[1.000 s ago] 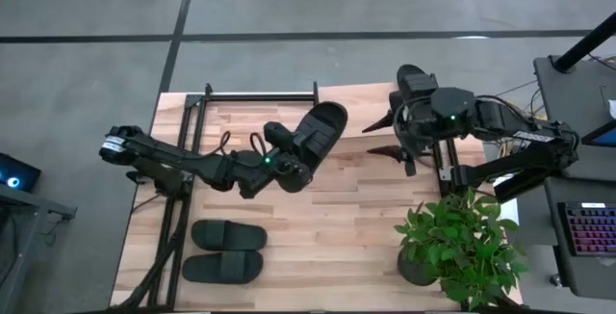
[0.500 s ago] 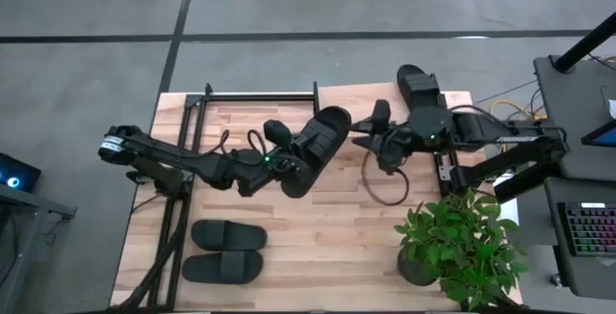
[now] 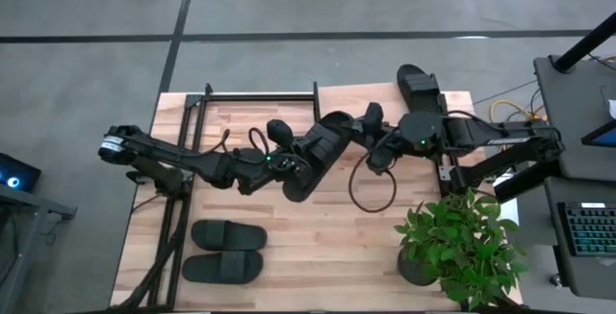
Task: Pick and place slides into the shelf
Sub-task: Put the black slipper on the shelf
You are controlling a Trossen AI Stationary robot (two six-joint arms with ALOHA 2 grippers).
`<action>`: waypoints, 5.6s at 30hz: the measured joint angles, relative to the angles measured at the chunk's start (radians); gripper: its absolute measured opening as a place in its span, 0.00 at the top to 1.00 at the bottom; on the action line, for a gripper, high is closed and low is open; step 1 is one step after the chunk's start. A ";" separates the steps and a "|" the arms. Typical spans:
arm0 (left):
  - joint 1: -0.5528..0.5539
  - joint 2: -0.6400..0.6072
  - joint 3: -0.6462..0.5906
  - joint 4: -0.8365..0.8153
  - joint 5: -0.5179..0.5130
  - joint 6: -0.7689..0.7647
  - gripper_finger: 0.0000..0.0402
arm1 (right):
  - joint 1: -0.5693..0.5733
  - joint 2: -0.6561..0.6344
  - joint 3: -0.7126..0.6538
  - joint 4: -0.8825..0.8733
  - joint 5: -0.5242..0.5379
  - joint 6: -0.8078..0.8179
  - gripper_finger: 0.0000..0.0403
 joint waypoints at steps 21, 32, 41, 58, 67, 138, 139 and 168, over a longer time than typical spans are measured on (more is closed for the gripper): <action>-0.003 -0.012 0.002 0.005 0.021 -0.050 0.95 | 0.000 0.014 0.004 0.009 0.043 0.058 0.89; -0.117 -0.137 -0.009 -0.058 0.001 -0.028 0.74 | -0.001 -0.095 -0.025 0.014 0.049 0.143 0.89; -0.269 -0.187 -0.066 -0.114 -0.160 -0.023 0.67 | -0.029 -0.170 -0.026 0.007 0.058 0.187 0.89; -0.285 -0.130 -0.086 -0.064 -0.238 0.057 0.67 | -0.081 -0.189 -0.024 -0.005 0.075 0.238 0.89; -0.285 -0.139 -0.088 -0.018 -0.265 0.141 0.67 | -0.080 -0.195 -0.025 -0.048 0.051 0.248 0.89; -0.029 -0.101 -0.062 0.069 -0.192 0.106 0.90 | -0.097 -0.166 0.045 -0.085 0.161 0.452 0.60; -0.015 -0.097 -0.062 0.069 -0.216 0.105 0.90 | -0.097 -0.166 0.054 -0.086 0.164 0.473 0.60; 0.120 0.242 0.202 0.067 -0.328 0.402 0.90 | -0.167 0.355 0.740 -0.586 0.312 0.666 0.58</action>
